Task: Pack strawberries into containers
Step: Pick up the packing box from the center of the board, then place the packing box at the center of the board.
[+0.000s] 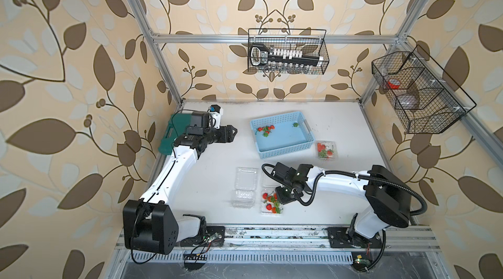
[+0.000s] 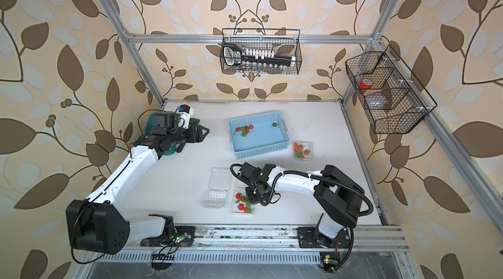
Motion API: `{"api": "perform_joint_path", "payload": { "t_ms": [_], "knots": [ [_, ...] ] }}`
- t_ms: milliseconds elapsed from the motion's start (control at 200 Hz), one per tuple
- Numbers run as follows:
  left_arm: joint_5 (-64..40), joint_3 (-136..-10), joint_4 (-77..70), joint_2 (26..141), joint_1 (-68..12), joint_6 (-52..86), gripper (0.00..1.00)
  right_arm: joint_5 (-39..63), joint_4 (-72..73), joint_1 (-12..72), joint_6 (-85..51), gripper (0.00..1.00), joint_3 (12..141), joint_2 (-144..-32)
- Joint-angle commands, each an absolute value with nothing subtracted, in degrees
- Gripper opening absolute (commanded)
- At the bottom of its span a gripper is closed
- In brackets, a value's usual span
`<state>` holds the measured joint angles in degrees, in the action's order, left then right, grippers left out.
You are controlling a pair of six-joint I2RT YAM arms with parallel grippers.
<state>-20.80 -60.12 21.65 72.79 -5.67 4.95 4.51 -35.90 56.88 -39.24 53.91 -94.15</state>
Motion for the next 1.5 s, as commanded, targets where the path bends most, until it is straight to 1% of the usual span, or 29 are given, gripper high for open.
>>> {"api": "perform_joint_path", "payload": {
  "t_ms": [0, 165, 315, 365, 445, 575, 795, 1130, 1295, 1500],
  "knots": [
    [-21.49, -59.97, 21.18, 71.08, -6.62, 4.71, 0.79, 4.07, -36.35, 57.13, -39.99, 0.26, 53.98, -95.36],
    [-20.40, -60.16, 21.97, 70.48, -9.40, 4.44, 0.80, -1.37, -41.25, 56.91, -39.47, 0.19, 56.45, -94.56],
    [-18.76, -62.00, 24.58, 71.90, -13.43, 6.15, 0.79, -3.18, -43.22, 55.54, -37.86, 0.12, 56.60, -92.81],
    [-19.63, -62.82, 25.70, 72.79, -13.97, 7.68, 0.79, -3.72, -43.63, 55.26, -37.17, 0.11, 56.60, -91.87],
    [-23.15, -62.15, 25.16, 73.62, -13.97, 11.97, 0.79, -4.38, -44.39, 54.50, -35.57, 0.10, 56.54, -90.68],
    [-27.92, -57.26, 22.00, 73.37, -14.43, 18.80, 0.79, -5.53, -44.72, 53.05, -34.33, 0.10, 55.28, -88.45],
    [-29.44, -51.38, 18.95, 71.15, -18.47, 24.94, 0.79, -5.45, -45.08, 50.73, -32.21, 0.09, 55.90, -83.39],
    [-31.39, -47.09, 15.73, 70.80, -20.01, 27.62, 0.79, -2.71, -43.92, 46.65, -29.63, 0.09, 55.02, -80.29],
    [-31.73, -45.76, 12.67, 71.86, -22.62, 29.14, 0.78, -1.62, -43.02, 46.28, -29.56, 0.08, 55.25, -80.15],
    [-34.10, -44.88, 8.74, 73.32, -23.21, 31.33, 0.78, -1.23, -43.15, 45.87, -28.75, 0.08, 56.90, -80.94]
  ]
}}
